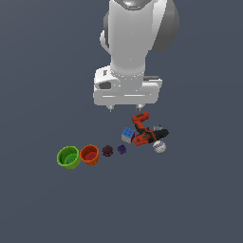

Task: Pick up a designated object from a clutter of objects.

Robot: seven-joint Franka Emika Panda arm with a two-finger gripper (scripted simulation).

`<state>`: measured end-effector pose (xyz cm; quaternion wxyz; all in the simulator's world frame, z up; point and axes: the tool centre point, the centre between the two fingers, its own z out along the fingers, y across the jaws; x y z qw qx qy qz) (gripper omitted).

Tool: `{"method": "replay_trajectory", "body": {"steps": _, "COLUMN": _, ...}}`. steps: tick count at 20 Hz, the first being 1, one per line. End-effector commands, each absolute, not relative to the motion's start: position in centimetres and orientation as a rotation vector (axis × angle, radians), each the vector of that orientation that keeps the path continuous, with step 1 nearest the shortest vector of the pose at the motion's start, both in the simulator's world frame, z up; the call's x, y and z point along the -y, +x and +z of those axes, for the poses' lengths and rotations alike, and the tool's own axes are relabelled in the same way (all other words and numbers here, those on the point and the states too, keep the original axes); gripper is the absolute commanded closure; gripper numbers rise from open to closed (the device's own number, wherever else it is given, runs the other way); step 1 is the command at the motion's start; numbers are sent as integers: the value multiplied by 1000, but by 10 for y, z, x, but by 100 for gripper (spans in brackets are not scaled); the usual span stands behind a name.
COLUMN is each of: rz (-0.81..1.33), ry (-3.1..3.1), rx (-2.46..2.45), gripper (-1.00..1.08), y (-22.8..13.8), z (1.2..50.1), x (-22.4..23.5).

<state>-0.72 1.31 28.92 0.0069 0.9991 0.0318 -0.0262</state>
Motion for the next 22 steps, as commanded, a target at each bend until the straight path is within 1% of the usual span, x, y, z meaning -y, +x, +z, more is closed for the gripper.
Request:
{"method": "replay_trajectory", "body": {"steps": 1, "rz": -82, "ry": 3125, "rx": -99, "gripper": -92, "y": -7, "z": 289, "x": -13}}
{"method": "replay_trajectory", "body": {"steps": 14, "rz": -95, "ry": 3131, "rx": -160, "gripper": -92, "y": -7, "z": 295, "x": -19}}
{"method": "replay_trajectory", "body": {"steps": 22, "rz": -86, "ry": 3133, "rx": -72, "gripper": -92, "y": -7, "z": 273, "x": -21}}
